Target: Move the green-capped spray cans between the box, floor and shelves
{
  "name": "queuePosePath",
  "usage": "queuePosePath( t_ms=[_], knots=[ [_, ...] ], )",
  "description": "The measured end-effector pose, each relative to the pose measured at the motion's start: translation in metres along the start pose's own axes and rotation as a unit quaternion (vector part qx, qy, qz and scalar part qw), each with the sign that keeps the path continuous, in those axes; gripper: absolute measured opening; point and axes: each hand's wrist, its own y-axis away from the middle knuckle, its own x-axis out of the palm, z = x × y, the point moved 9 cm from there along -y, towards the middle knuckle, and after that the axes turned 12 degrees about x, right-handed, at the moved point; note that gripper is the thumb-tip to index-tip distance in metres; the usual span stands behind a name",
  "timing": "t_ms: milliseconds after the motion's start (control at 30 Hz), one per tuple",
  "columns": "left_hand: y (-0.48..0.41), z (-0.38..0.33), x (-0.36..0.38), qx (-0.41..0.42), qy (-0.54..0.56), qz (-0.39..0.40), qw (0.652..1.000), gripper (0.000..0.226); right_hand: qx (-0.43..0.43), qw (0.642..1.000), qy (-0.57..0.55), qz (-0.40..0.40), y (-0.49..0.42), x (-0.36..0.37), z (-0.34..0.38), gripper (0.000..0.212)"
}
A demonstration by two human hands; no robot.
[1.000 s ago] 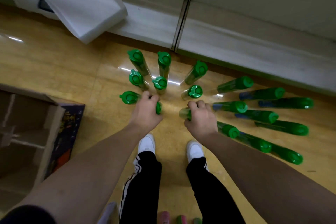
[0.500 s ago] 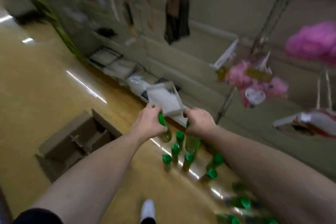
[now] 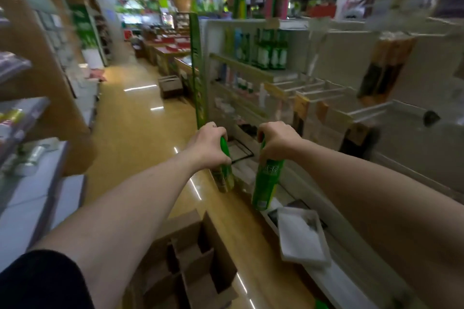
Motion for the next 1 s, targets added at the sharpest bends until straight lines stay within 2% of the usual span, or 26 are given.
queuePosePath(
  t_ms=[200, 367, 700, 1000],
  knots=[
    [-0.007, 0.088, -0.055, -0.033, -0.013, -0.028, 0.999, 0.053, -0.042, 0.999, -0.035, -0.002, -0.053, -0.009, 0.096, 0.044],
    [-0.005, 0.141, -0.058, -0.067, 0.005, -0.048, 0.997, 0.049, -0.083, 0.995, -0.037, 0.031, -0.093, 0.011, 0.155, 0.044],
    [-0.024, 0.234, 0.016, -0.192, 0.018, 0.015, 0.981, 0.053, -0.156, 0.981, -0.008, 0.111, -0.188, 0.105, 0.205, 0.051],
    [-0.046, 0.292, 0.092, -0.260, 0.043, 0.060, 0.963, 0.050, -0.185, 0.968, 0.022, 0.168, -0.265, 0.182, 0.216, 0.054]
  ],
)
